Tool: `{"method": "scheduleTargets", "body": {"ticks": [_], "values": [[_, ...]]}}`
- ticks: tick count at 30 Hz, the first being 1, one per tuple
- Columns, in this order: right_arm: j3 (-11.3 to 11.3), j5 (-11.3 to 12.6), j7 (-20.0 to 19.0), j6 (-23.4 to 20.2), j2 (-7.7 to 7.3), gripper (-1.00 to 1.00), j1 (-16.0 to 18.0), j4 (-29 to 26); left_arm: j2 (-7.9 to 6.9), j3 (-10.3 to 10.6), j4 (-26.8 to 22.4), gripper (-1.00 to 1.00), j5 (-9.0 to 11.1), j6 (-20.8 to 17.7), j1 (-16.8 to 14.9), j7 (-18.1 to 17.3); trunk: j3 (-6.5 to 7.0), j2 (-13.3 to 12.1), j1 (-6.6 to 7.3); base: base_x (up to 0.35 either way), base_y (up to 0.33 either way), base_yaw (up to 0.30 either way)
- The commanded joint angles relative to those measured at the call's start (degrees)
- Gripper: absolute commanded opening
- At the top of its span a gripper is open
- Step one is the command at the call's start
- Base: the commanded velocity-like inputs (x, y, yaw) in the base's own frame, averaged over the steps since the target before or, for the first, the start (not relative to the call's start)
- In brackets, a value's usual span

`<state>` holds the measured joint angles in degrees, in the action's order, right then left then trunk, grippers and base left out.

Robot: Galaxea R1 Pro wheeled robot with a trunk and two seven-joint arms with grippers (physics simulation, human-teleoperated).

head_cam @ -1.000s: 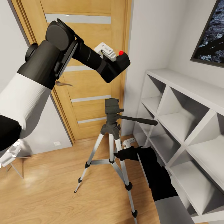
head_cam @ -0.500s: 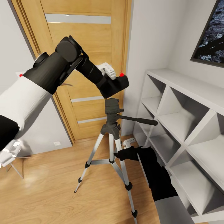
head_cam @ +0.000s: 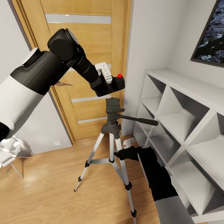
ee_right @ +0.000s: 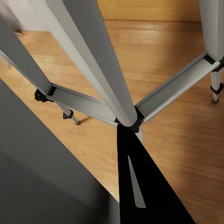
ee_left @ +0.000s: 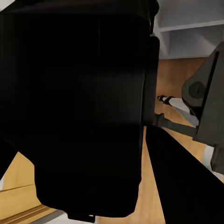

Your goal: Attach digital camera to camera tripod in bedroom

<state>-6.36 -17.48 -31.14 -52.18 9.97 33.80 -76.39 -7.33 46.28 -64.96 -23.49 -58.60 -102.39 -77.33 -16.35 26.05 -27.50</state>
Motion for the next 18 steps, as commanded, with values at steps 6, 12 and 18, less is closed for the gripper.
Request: {"method": "scheduleTargets", "body": {"ticks": [6,12,18], "values": [[0.0,-3.5,-0.3,0.3,0.03,-1.0,0.0,2.2,-0.13,-0.1,-1.3,-1.0,-0.1,-0.4,-0.1,-1.2,-0.11,0.1,-0.04,0.0,0.0,0.0],[0.0,-3.4,-0.2,0.3,0.03,-1.0,0.0,2.2,-0.23,-0.5,-0.9,-1.0,0.5,-0.6,-0.5,-5.3,-0.11,0.1,-0.04,0.0,0.0,0.0],[0.1,-3.4,-0.2,0.4,0.03,-1.0,0.0,2.2,-1.99,-4.2,1.4,-1.0,10.9,-0.6,-1.4,-6.2,-0.11,0.1,-0.04,0.0,0.0,0.0]]}}
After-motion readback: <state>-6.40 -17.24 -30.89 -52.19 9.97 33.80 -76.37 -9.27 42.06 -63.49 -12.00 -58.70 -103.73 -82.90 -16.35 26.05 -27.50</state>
